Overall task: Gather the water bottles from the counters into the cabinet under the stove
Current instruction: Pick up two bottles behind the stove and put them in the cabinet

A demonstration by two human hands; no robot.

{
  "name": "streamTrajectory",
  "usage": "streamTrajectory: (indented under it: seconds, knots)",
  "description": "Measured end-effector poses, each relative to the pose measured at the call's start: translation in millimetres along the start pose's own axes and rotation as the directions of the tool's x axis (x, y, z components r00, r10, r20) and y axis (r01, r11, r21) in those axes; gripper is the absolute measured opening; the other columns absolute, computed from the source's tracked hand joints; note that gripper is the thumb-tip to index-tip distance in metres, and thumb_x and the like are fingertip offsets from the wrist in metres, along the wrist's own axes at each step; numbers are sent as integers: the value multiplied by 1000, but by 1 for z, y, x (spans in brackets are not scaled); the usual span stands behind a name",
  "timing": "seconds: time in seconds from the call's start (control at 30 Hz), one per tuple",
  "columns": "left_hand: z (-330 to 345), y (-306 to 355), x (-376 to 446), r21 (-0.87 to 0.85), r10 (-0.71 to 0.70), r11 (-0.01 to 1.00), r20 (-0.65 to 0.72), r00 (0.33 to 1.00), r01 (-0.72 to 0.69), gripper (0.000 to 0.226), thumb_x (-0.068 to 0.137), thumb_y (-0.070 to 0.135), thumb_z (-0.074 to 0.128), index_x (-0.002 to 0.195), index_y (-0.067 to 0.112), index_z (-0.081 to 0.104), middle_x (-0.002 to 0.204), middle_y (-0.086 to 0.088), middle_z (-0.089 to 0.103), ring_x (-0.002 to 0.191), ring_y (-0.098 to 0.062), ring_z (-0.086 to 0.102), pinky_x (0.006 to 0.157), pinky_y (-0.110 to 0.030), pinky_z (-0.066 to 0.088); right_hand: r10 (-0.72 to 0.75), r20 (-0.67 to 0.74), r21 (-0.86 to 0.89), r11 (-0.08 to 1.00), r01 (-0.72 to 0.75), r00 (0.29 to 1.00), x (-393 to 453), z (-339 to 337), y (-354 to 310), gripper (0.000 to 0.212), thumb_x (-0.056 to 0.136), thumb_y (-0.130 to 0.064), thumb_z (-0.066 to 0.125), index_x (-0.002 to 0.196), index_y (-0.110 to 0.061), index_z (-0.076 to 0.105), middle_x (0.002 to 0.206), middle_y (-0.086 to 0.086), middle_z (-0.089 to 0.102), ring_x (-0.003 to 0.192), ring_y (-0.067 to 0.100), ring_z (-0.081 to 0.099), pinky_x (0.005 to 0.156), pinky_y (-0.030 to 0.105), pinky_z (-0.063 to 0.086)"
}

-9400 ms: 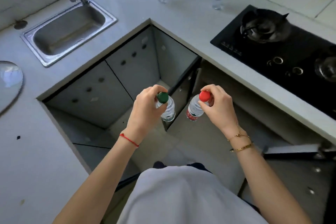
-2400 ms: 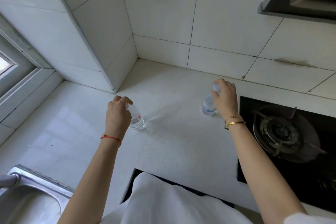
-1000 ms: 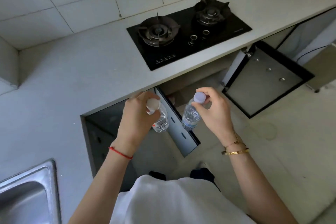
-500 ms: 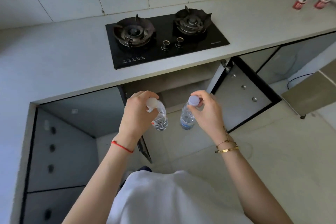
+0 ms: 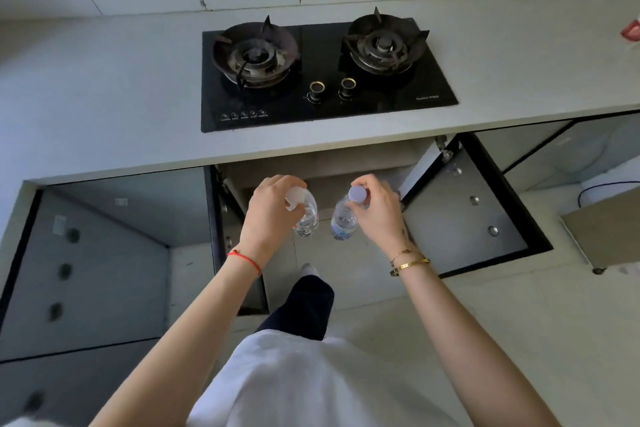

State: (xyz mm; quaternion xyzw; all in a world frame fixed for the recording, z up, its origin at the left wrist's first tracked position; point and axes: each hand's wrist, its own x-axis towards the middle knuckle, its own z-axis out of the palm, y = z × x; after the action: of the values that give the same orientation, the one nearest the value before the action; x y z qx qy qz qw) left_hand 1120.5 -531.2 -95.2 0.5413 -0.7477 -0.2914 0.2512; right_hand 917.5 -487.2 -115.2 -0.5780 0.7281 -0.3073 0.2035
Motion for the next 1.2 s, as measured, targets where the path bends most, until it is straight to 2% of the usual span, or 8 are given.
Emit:
streamTrajectory:
  seconds: [0.27, 0.47, 0.57, 0.67, 0.8, 0.97, 1.07, 1.2]
  knots:
    - [74, -43, 71, 76, -81, 994, 21, 996, 79, 34, 78, 5, 65, 110, 17, 66, 114, 1, 64, 109, -19, 52, 85, -25, 43, 118, 153, -21, 993, -116, 981, 90, 51, 58, 24, 76, -3, 65, 88, -22, 54, 90, -2, 58, 82, 15, 53, 56, 18, 37]
    - [144, -94, 121, 74, -96, 993, 4, 995, 96, 27, 78, 0, 63, 101, 13, 69, 106, 0, 68, 103, -23, 54, 80, -24, 41, 125, 182, -28, 992, -122, 975, 139, 112, 115, 21, 78, 0, 59, 90, -17, 55, 89, 1, 60, 79, 17, 51, 50, 16, 30]
    - [187, -135, 144, 106, -102, 989, 7, 995, 101, 30, 79, 1, 62, 106, 13, 69, 108, -2, 68, 104, -24, 54, 82, -29, 45, 115, 207, -30, 993, -112, 972, 163, 154, 151, 20, 79, 0, 57, 90, -15, 57, 85, 3, 64, 73, 21, 56, 49, 22, 35]
    - [234, -181, 159, 149, -116, 983, 29, 993, 110, 34, 80, 1, 60, 110, 15, 68, 107, -4, 68, 104, -26, 55, 83, -39, 51, 102, 225, -23, 995, -100, 969, 181, 198, 189, 20, 80, 0, 58, 93, -15, 59, 85, 4, 66, 72, 23, 58, 55, 23, 38]
    - [301, -248, 176, 175, -142, 976, 45, 989, 132, 37, 79, 5, 62, 114, 15, 67, 112, -9, 65, 105, -29, 58, 81, -38, 52, 93, 247, -43, 995, -85, 964, 200, 268, 250, 22, 83, -2, 58, 100, -16, 60, 91, 6, 65, 75, 22, 56, 60, 23, 38]
    - [371, -331, 199, 166, -178, 972, 46, 983, 169, 34, 78, -1, 59, 110, 8, 69, 109, -16, 68, 101, -33, 65, 81, -41, 55, 12, 258, -93, 996, 12, 966, 224, 352, 323, 30, 80, -2, 64, 109, -11, 61, 96, 17, 67, 84, 33, 64, 68, 37, 54]
    - [406, -374, 214, 194, -184, 965, 20, 983, 177, 31, 79, 1, 62, 109, 5, 69, 112, -19, 68, 107, -35, 63, 84, -43, 55, -18, 267, -81, 996, 41, 964, 244, 394, 358, 32, 81, -6, 68, 113, -7, 61, 100, 19, 68, 89, 31, 67, 74, 33, 54]
    - [439, -411, 232, 176, -158, 973, 29, 987, 150, 28, 79, 0, 66, 107, 3, 67, 106, -20, 65, 104, -35, 60, 83, -41, 51, -25, 264, -98, 994, 52, 964, 267, 442, 394, 30, 82, -8, 68, 111, -3, 62, 103, 22, 67, 92, 33, 66, 69, 23, 40]
